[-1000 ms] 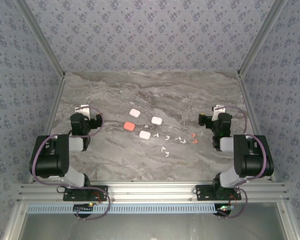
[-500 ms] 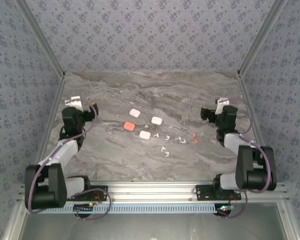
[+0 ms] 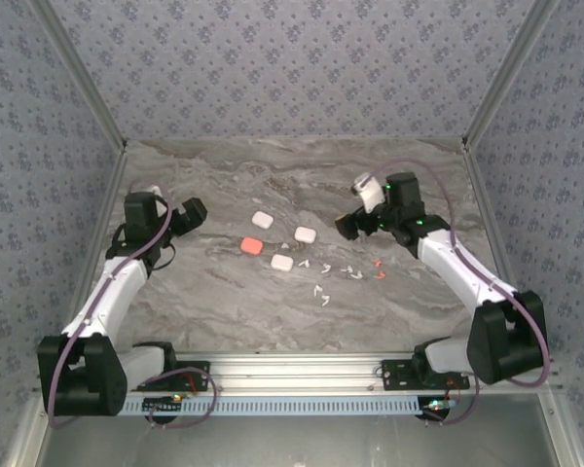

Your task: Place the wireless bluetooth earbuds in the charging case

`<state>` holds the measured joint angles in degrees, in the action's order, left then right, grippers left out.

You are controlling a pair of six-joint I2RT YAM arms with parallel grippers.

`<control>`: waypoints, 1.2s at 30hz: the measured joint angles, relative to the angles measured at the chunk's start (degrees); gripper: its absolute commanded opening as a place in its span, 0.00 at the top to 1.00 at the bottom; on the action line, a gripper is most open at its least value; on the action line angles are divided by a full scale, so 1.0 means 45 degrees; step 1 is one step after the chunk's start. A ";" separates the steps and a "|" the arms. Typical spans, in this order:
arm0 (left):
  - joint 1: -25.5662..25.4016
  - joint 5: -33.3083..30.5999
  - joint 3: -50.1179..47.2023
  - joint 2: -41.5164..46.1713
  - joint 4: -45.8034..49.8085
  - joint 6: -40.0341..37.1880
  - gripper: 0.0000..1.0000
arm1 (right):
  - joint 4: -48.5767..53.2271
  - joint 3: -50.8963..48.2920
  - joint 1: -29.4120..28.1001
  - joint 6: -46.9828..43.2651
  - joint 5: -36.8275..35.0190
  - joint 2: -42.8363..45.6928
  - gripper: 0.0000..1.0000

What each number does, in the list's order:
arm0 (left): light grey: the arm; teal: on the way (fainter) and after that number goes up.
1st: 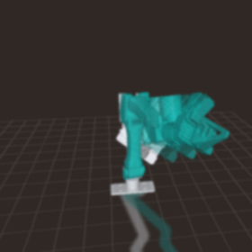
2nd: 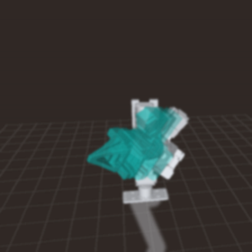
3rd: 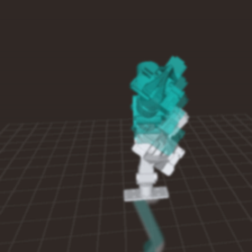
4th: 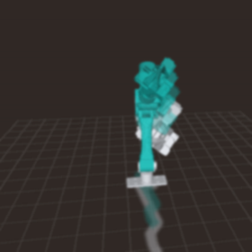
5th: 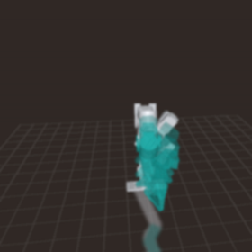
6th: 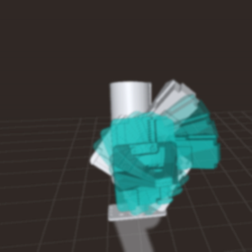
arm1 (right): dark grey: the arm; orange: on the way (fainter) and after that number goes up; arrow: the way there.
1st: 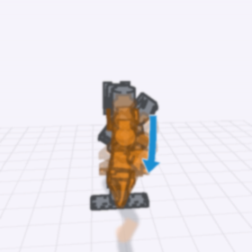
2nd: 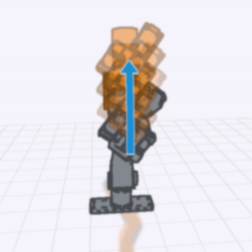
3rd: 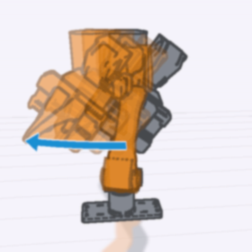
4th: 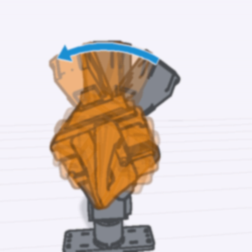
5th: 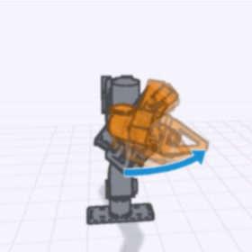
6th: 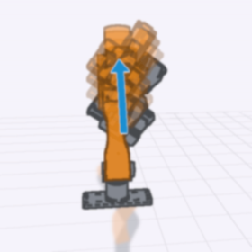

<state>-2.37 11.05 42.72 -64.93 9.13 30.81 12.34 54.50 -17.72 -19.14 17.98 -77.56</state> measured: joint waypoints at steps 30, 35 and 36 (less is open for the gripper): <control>-0.0597 0.1064 -0.0627 -0.0015 -0.0549 0.1073 0.01 | 0.3614 0.6319 -0.2633 -0.5736 -0.1243 -0.8806 0.13; -0.0597 0.1064 -0.0627 -0.0015 -0.0544 0.1073 0.01 | 0.3759 0.6640 -0.2642 -0.5610 -0.1370 -0.9175 0.26; -0.0597 0.1064 -0.0627 -0.0015 -0.0544 0.1073 0.01 | 0.3813 0.6683 -0.2647 -0.5634 -0.1433 -0.9262 0.28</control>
<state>-5.06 15.84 39.90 -64.99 6.68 35.64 29.50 84.58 -29.63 -44.49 11.53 -119.24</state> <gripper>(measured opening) 0.993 0.759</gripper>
